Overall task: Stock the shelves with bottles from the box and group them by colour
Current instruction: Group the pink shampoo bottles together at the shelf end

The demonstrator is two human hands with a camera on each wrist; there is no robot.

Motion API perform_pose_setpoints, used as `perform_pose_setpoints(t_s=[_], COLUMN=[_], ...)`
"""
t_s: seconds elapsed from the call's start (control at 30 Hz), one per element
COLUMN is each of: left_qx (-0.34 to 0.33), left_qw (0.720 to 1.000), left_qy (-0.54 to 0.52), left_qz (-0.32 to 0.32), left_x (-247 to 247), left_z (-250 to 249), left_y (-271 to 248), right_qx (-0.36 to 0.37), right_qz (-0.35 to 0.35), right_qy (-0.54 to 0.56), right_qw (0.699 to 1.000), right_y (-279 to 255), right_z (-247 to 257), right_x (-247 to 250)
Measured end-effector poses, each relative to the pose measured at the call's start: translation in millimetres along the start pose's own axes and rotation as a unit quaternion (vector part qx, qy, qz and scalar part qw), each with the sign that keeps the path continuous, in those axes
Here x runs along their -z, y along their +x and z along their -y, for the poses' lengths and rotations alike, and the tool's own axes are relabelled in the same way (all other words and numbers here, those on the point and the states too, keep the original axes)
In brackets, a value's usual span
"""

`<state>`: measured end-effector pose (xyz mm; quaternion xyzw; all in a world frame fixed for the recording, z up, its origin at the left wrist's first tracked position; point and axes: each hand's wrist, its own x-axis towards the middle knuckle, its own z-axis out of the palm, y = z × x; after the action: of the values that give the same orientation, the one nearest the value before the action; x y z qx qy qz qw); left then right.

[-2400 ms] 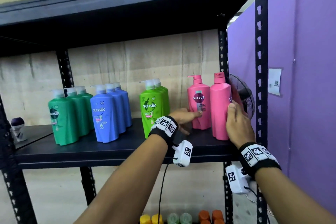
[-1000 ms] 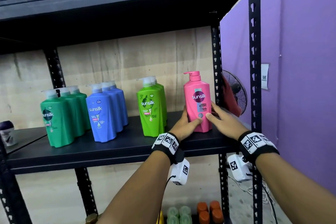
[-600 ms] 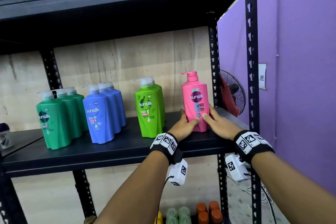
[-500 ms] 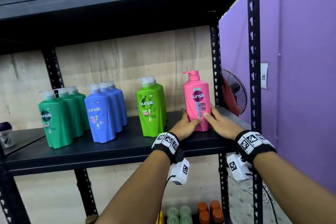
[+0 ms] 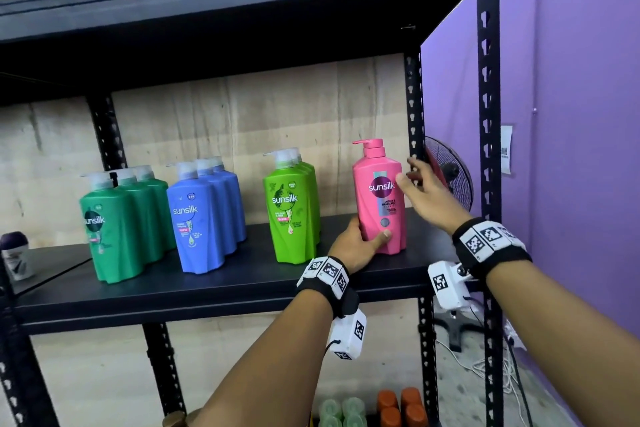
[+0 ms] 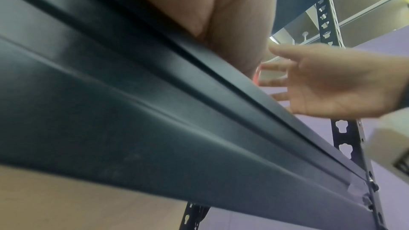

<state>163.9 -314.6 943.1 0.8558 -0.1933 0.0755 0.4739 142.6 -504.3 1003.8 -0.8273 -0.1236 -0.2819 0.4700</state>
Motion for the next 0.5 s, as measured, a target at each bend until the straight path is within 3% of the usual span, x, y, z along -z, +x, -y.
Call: perform_pose_setpoints(t_s=[0.1, 0.23, 0.33, 0.5], left_qx=[-0.005, -0.018, -0.022, -0.022], left_qw=[1.0, 0.999, 0.999, 0.999], left_qy=[0.007, 0.026, 0.018, 0.018], left_qz=[-0.006, -0.024, -0.028, -0.025], left_x=[1, 1, -1, 1], left_z=[1, 5, 8, 9], left_y=[0, 0, 3, 5], right_qx=[0.063, 0.089, 0.1, 0.124], right_qz=[-0.019, 0.03, 0.057, 0.016], right_qy=[-0.009, -0.053, -0.083, -0.059], right_qw=[0.998, 0.994, 0.99, 0.99], right_y=[28, 59, 74, 77], right_z=[32, 67, 72, 62], right_x=[6, 2, -8, -22])
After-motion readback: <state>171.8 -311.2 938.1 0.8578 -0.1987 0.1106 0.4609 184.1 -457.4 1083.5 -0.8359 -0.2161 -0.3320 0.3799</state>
